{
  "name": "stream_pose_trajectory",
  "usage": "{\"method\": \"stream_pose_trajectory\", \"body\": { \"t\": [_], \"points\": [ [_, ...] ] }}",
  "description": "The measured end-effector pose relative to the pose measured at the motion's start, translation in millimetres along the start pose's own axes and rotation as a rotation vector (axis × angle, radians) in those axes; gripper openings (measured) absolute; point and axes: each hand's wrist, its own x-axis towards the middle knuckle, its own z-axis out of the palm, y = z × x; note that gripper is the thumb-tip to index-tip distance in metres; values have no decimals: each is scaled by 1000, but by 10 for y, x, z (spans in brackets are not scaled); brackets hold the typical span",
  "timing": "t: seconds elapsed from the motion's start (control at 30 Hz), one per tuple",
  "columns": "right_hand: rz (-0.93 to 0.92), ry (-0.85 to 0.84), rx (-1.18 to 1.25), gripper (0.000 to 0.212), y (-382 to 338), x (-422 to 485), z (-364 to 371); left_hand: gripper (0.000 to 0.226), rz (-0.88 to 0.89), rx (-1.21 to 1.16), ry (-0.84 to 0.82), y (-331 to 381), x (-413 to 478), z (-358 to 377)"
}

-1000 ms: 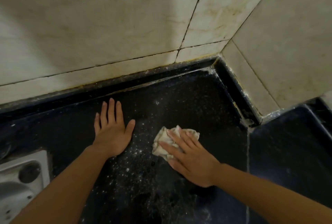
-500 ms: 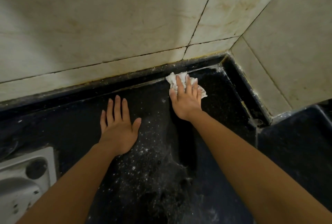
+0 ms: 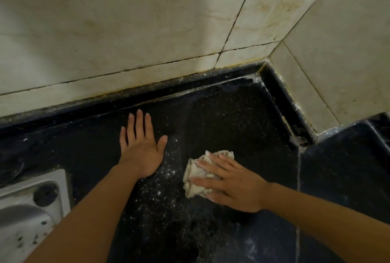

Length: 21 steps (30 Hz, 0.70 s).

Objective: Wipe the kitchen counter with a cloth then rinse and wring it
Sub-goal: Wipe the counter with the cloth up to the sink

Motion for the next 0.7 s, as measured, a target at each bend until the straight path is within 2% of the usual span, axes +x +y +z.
{"method": "stream_pose_trajectory", "body": {
  "t": [0.07,0.2,0.33,0.4,0.53,0.7],
  "points": [
    [58,24,12,50,150,126,-95,73,3,-1,-1,-4,6,3],
    [418,187,174,52,455,660,-447,72,8,-2,12,-4,-2,9],
    [640,201,332,53,468,1055,-691,73,-12,9,30,2,6,23],
    [640,194,334,53,352,1030,-646,73,-16,11,31,4,9,24],
    [523,205,292,52,76,653,-366,73,-7,30,56,4,-24,47],
    [492,160,256,51,-362,42,50,71,-1,200,124,123,-167,-27]
  ]
}}
